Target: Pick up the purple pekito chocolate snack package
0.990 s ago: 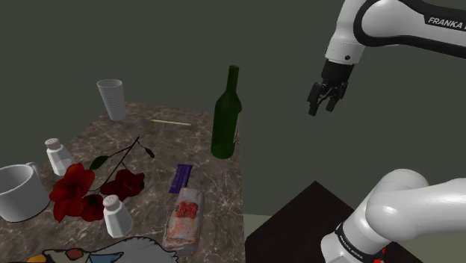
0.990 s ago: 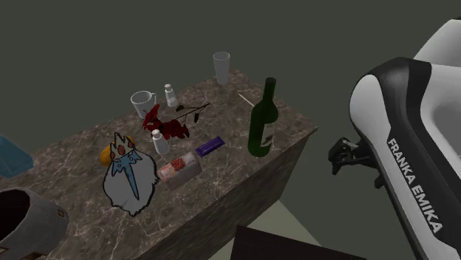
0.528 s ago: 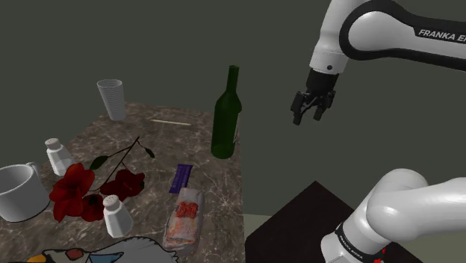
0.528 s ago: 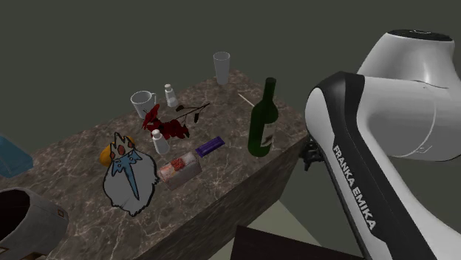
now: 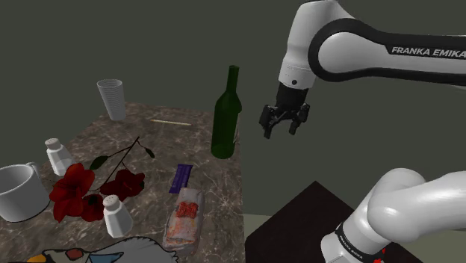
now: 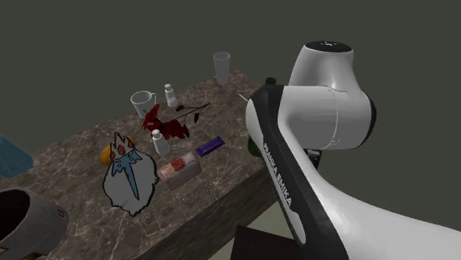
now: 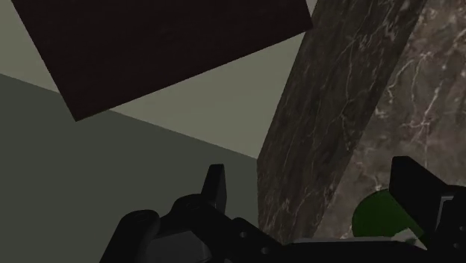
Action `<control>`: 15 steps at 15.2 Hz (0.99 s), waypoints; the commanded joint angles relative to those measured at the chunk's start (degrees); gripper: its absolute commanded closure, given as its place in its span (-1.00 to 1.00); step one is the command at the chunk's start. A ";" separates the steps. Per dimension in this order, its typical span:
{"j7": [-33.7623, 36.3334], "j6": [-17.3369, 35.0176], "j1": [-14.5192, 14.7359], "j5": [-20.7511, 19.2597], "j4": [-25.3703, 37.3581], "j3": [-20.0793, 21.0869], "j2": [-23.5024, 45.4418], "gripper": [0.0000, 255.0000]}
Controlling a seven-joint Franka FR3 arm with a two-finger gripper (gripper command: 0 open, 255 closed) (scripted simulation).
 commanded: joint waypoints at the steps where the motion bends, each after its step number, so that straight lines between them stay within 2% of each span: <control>1: 3.89 2.32 0.15 1.13 0.65 2.77 2.42 -1.00; 5: 11.45 6.64 0.09 2.15 3.07 8.15 8.23 -1.00; 9: 19.42 10.73 -0.51 1.42 6.81 13.52 15.35 -1.00; 15: 33.00 15.63 -1.41 -4.26 14.91 20.92 28.65 -1.00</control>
